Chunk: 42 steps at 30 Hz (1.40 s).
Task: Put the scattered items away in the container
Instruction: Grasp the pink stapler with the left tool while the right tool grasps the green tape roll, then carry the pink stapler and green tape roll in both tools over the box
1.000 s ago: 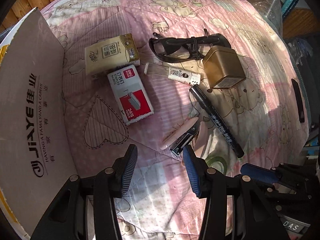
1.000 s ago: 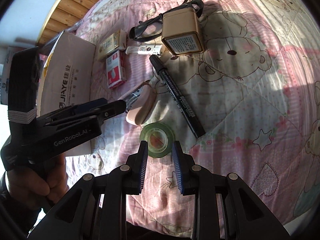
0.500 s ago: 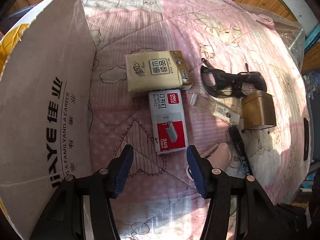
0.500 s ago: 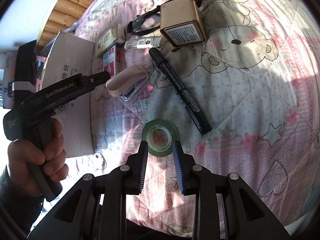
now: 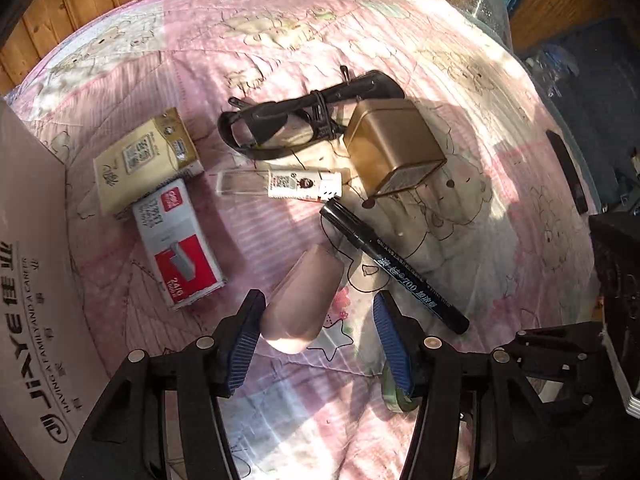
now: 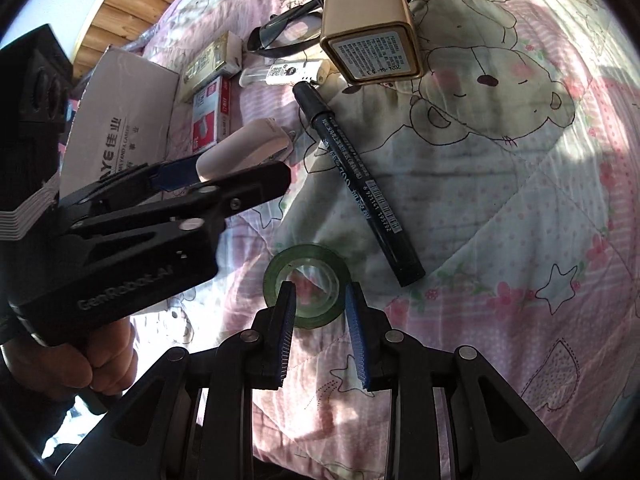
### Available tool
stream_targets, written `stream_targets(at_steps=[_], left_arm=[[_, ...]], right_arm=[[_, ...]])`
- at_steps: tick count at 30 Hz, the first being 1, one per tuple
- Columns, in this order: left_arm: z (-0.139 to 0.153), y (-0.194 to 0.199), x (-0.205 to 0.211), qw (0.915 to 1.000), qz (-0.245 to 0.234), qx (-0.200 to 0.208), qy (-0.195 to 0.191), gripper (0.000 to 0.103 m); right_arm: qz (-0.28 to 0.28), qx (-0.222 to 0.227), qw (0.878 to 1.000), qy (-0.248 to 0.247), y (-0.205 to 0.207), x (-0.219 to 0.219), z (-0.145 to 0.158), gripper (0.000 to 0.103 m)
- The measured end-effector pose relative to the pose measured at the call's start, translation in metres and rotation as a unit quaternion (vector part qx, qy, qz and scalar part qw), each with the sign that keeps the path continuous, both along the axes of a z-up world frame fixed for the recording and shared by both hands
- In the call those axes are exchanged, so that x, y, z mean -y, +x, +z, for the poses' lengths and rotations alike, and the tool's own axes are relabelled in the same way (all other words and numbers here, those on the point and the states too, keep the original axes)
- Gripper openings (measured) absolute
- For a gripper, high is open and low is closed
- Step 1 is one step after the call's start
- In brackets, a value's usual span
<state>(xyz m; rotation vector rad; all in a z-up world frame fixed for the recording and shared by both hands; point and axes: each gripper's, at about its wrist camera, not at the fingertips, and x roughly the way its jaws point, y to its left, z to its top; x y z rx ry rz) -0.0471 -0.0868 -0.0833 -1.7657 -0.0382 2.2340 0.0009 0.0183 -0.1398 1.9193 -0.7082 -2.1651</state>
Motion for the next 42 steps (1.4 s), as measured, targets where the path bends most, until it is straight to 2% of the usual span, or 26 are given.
stream_targets(at_steps=[1, 2, 4, 5, 6, 9, 12, 18, 24, 30, 42], left_arm=[[-0.005, -0.001, -0.001, 1.0, 0.0, 0.003, -0.009, 0.057], [-0.01, -0.002, -0.003, 0.9999, -0.001, 0.003, -0.017, 0.055], [-0.012, -0.002, -0.002, 0.9998, 0.005, 0.0, -0.018, 0.051], [-0.012, -0.003, -0.001, 0.9998, 0.009, 0.0, -0.019, 0.046], [-0.01, -0.004, 0.0, 0.9996, 0.01, 0.001, -0.025, 0.035], [-0.009, -0.006, 0.007, 0.9996, 0.02, 0.008, -0.016, 0.029], [-0.006, -0.005, 0.013, 0.9994, 0.03, 0.017, -0.007, 0.028], [0.009, 0.003, 0.022, 0.9987, 0.047, 0.015, 0.008, 0.027], [0.031, 0.008, 0.033, 0.9972, 0.075, -0.001, 0.011, 0.027], [0.054, 0.011, 0.043, 0.9941, 0.102, -0.014, 0.032, 0.027], [0.107, 0.027, 0.071, 0.9871, 0.146, -0.064, 0.018, 0.027]], right_arm=[[0.005, 0.002, 1.0, 0.02, -0.001, 0.001, -0.002, 0.025], [0.009, 0.0, 0.999, 0.038, -0.002, 0.003, -0.004, 0.017], [0.016, -0.002, 0.999, 0.049, -0.004, 0.007, -0.004, 0.016], [0.024, -0.003, 0.998, 0.056, -0.005, 0.01, -0.003, 0.017], [0.03, -0.006, 0.997, 0.064, -0.005, 0.012, -0.003, 0.017], [0.028, -0.012, 0.997, 0.065, -0.002, 0.013, -0.002, 0.015], [0.003, -0.013, 0.999, 0.033, 0.004, 0.005, 0.001, 0.015], [-0.01, -0.021, 1.0, 0.012, 0.013, 0.002, 0.018, 0.015], [-0.002, -0.034, 0.999, 0.022, 0.013, 0.005, 0.036, 0.015], [0.005, -0.046, 0.999, 0.028, 0.009, 0.01, 0.052, 0.015], [0.028, -0.066, 0.997, 0.042, -0.002, 0.03, 0.079, 0.015]])
